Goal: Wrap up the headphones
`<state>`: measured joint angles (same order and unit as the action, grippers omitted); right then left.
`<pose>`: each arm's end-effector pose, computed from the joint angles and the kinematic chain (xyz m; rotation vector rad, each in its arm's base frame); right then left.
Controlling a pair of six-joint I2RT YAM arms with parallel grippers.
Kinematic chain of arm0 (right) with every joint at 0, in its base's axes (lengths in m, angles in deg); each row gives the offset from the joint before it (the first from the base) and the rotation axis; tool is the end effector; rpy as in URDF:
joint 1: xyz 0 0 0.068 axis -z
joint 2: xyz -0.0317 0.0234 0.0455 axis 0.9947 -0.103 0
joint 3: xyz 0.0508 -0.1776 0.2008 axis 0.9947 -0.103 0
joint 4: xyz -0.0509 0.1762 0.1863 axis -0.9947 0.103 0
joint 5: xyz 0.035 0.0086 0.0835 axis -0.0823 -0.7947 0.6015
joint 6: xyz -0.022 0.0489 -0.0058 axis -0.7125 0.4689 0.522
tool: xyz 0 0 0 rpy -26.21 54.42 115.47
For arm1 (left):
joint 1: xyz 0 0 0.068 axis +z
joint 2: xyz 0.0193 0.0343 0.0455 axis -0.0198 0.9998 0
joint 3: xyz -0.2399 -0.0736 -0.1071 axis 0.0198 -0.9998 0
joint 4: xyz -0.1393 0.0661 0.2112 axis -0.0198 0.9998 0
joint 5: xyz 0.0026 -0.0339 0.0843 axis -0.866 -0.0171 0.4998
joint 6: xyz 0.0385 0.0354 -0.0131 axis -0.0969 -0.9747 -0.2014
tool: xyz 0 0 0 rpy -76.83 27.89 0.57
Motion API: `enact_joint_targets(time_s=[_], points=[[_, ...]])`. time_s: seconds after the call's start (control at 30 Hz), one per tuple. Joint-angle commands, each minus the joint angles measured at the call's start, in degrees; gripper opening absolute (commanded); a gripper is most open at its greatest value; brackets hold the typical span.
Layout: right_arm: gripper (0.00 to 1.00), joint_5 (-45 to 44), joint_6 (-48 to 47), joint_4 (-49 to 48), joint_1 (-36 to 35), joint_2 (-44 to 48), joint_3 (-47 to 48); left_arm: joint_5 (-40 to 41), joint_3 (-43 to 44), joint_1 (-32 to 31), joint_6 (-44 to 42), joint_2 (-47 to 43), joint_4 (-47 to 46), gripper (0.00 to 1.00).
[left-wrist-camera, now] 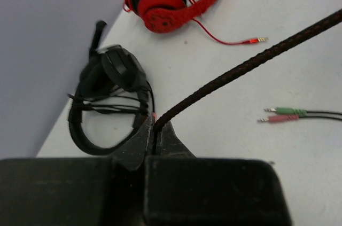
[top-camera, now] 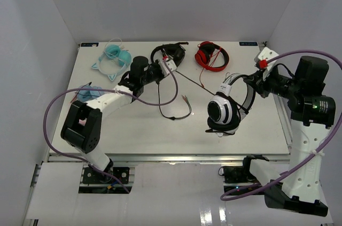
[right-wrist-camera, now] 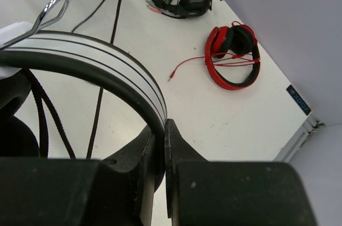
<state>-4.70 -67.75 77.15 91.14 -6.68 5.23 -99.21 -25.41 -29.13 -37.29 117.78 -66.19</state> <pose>0.1395 0.0078 0.4719 -0.9732 1.6201 0.2248 0.3263 -0.1890 0.2592 1.1910 1.4195 -0.2820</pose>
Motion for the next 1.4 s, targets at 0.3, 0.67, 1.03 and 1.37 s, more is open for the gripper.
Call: enact_joint_targets(time_s=[0.3, 0.67, 1.03, 1.37], points=[[0.08, -45.0, 0.3, -34.5, -16.5, 5.9, -29.0, -23.4, 24.5, 0.9, 30.7, -4.5, 28.8, 0.00], [0.08, -80.0, 18.6, -63.2, -32.9, -10.4, -26.7, -31.4, 17.4, -10.1, 60.3, -6.4, 19.3, 0.00], [0.08, -64.0, 46.7, -53.0, -29.4, -16.7, -15.9, -19.1, 13.2, -16.6, 73.7, -2.4, 1.3, 0.00], [0.08, -41.4, 62.2, -49.9, -18.1, -11.1, -16.5, -1.1, 13.7, -27.1, 66.1, 2.5, 0.1, 0.45]])
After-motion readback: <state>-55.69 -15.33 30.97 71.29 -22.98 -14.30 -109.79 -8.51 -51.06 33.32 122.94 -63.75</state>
